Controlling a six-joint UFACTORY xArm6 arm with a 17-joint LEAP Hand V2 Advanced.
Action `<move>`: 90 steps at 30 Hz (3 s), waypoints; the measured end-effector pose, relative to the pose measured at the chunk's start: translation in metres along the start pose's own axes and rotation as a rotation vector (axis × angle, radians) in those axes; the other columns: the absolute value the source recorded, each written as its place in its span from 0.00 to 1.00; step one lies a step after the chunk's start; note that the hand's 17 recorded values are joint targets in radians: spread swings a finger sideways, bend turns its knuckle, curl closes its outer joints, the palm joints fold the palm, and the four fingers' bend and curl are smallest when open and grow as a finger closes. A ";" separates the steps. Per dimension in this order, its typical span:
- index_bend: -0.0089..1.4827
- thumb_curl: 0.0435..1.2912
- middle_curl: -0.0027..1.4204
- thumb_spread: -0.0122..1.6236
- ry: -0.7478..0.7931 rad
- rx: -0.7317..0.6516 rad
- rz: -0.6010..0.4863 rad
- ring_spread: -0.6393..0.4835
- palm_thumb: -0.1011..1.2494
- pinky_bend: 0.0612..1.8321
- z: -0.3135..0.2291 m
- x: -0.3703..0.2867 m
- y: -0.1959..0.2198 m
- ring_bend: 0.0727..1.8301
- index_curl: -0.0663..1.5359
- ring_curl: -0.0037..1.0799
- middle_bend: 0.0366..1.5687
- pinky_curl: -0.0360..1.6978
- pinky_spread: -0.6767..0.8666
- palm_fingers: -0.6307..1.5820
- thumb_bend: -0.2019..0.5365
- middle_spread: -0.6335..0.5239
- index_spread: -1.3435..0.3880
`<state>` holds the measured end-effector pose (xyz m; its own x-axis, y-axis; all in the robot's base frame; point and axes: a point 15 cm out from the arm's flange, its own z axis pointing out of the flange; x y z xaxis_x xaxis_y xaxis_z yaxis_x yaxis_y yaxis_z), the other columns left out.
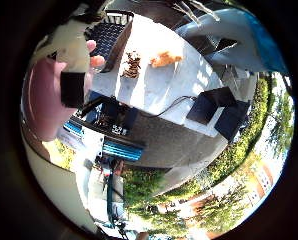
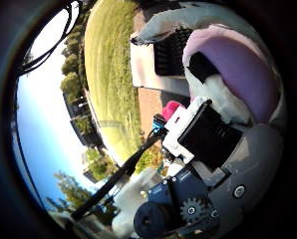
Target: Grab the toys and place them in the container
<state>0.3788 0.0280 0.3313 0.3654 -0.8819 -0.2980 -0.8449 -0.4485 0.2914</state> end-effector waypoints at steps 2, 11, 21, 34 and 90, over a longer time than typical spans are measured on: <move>0.56 0.59 0.82 0.71 0.008 -0.002 -0.040 0.45 0.78 0.80 0.001 -0.032 -0.018 0.76 0.03 0.82 0.72 0.54 0.55 0.65 0.26 0.31 0.12; 0.61 0.61 0.83 0.71 0.000 -0.046 -0.091 0.45 0.78 0.80 0.045 -0.101 -0.128 0.78 0.03 0.83 0.74 0.57 0.54 0.64 0.26 0.31 0.11; 0.65 0.63 0.84 0.71 0.051 0.107 -0.011 0.45 0.75 0.80 0.122 -0.082 -0.253 0.79 0.03 0.84 0.75 0.59 0.53 0.62 0.25 0.31 0.11; 0.65 0.48 0.63 0.74 0.052 0.139 0.072 0.64 0.67 0.66 0.177 -0.022 -0.292 0.60 0.08 0.68 0.35 0.55 0.61 0.30 0.22 0.42 0.45; 0.12 0.20 0.25 0.63 0.738 -0.116 -0.010 0.82 0.43 0.35 0.219 0.419 -0.164 0.27 0.19 0.30 0.12 0.23 0.78 0.42 0.23 0.54 0.70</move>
<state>0.5849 -0.2363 -0.0400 0.5747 -0.7276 0.3745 -0.8083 -0.4334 0.3984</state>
